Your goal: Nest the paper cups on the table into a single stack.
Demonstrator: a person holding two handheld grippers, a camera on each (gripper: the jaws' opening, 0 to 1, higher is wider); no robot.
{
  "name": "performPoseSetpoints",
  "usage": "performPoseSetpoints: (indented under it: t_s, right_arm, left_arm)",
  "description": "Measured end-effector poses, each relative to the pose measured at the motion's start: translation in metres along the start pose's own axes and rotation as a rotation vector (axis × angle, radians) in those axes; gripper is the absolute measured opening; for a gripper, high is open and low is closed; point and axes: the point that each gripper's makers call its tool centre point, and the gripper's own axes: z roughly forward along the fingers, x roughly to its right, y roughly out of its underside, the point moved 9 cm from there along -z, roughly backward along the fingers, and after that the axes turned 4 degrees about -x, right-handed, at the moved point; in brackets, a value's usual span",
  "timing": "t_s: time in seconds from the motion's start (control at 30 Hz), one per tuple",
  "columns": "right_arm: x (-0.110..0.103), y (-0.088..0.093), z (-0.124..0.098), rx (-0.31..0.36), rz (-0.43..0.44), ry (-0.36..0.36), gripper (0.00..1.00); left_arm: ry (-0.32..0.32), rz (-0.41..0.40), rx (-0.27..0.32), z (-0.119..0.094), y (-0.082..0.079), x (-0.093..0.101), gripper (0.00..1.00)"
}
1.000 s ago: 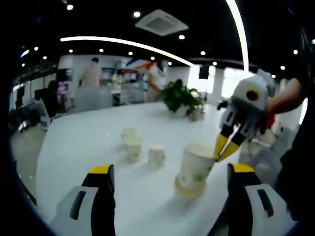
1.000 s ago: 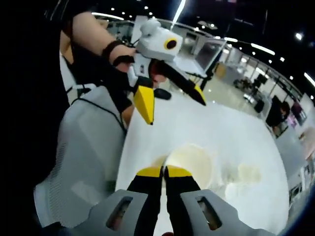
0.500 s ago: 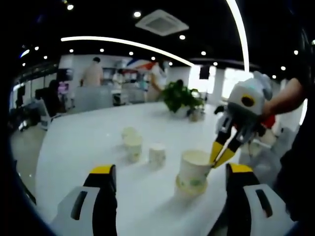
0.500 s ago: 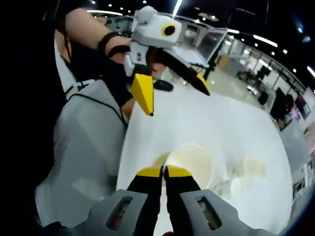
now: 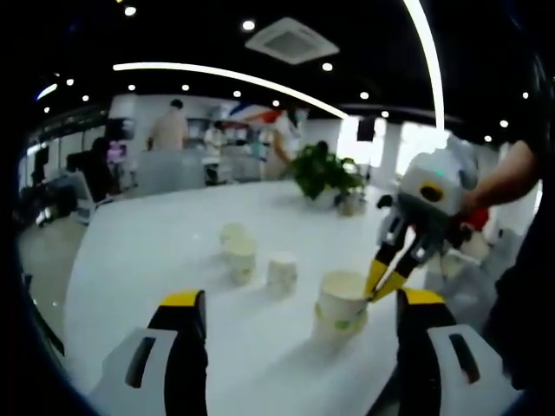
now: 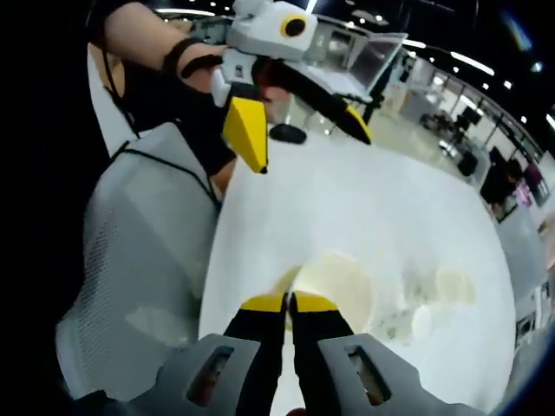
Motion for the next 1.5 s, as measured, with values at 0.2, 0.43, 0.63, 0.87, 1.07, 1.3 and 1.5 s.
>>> performPoseSetpoints:
  t_s: [0.2, 0.43, 0.63, 0.87, 1.07, 1.3, 1.5]
  right_arm:
    - [-0.002, 0.004, 0.005, -0.017, 0.001, -0.017, 0.00]
    - [-0.002, 0.005, 0.007, -0.021, 0.012, -0.028, 0.00]
    - [-0.003, 0.008, 0.009, -0.030, 0.020, -0.035, 0.00]
    - [-0.004, 0.010, 0.012, -0.038, 0.029, -0.039, 0.04]
    - [-0.005, 0.014, 0.014, -0.044, 0.043, -0.044, 0.08]
    - [-0.007, 0.016, 0.013, -0.040, 0.054, -0.043, 0.09]
    - [-0.006, 0.021, 0.008, -0.011, 0.086, -0.030, 0.10]
  left_arm:
    - [-0.004, -0.007, 0.001, 0.000, 0.001, -0.001, 0.88]
    - [-0.003, -0.003, -0.001, 0.000, 0.001, 0.000, 0.88]
    - [-0.008, -0.009, 0.004, -0.001, 0.001, -0.001, 0.88]
    - [-0.014, -0.018, 0.006, -0.003, 0.001, -0.002, 0.88]
    - [-0.019, -0.018, 0.007, -0.004, 0.001, -0.002, 0.88]
    - [-0.016, -0.014, 0.005, -0.004, 0.000, 0.000, 0.88]
    - [-0.013, -0.012, 0.003, -0.003, 0.000, 0.000, 0.88]
